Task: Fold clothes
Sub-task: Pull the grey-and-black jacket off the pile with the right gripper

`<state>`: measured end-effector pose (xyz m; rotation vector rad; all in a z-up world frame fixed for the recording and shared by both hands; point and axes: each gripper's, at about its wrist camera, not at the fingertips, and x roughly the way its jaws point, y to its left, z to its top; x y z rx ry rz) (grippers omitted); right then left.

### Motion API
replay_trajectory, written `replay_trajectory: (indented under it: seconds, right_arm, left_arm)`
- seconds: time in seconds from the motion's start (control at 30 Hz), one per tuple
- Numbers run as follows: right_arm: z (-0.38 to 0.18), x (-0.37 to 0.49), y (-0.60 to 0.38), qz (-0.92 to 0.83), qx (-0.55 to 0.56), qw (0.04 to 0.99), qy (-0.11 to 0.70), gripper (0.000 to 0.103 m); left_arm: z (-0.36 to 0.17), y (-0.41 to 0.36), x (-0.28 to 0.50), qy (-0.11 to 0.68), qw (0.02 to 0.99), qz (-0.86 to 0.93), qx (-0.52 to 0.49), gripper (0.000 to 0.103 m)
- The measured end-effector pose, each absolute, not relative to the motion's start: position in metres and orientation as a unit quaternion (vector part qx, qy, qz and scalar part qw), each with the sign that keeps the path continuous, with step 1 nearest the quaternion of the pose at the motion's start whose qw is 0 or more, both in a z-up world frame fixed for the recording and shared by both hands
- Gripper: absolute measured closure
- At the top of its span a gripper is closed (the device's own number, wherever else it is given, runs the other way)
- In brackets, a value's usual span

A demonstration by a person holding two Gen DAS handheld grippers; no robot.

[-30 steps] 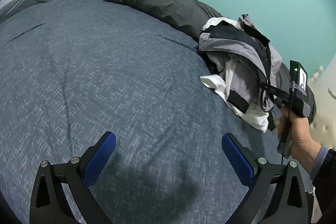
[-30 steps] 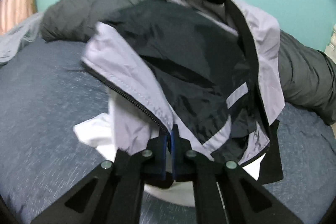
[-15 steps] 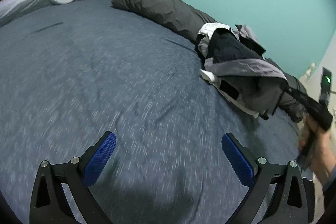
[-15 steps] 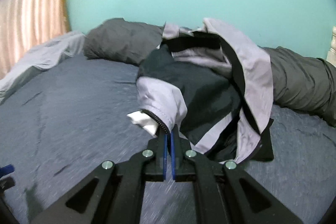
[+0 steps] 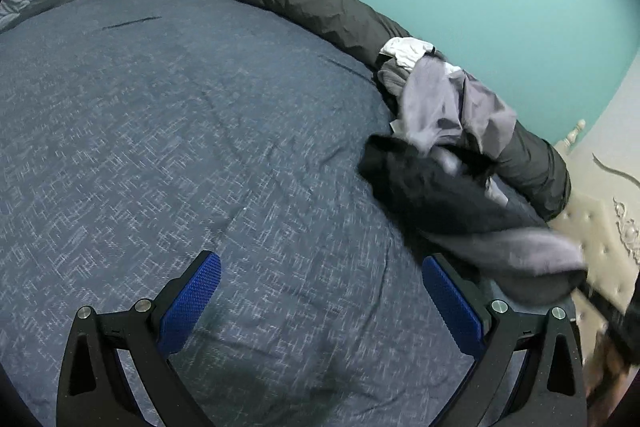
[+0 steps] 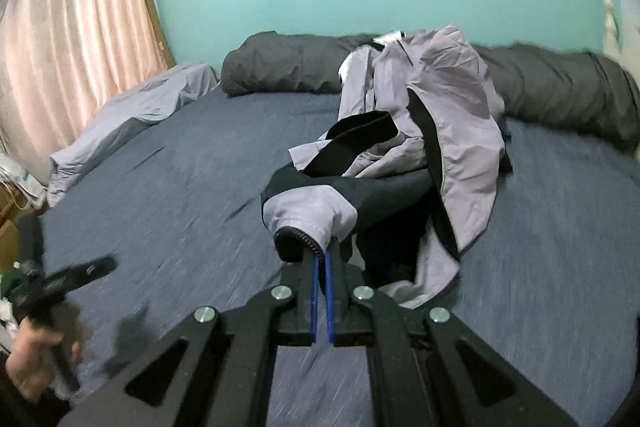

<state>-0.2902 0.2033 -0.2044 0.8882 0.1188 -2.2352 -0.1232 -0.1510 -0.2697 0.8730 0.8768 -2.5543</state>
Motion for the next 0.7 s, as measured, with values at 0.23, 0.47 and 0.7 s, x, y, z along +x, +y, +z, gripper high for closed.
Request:
replay_trajectory:
  seconds: [0.23,0.47,0.7]
  right_arm:
    - [-0.251,-0.260,0.236,-0.839,0.436,0.323,0.046,0.097]
    - [-0.245,-0.274,0.272,-0.859,0.407,0.308,-0.030,0.092]
    - [-0.265,-0.327,0.258,-0.877,0.417,0.240,-0.006,0.060]
  left_arm:
    - [-0.296,-0.151,-0.130,0.304,0.145,-0.884,0.325,0.000]
    - [-0.303,-0.143,-0.147,0.272,0.148,-0.894,0.324,0.000]
    - [-0.310,-0.139,-0.156,0.259,0.149,-0.895,0.330,0.000]
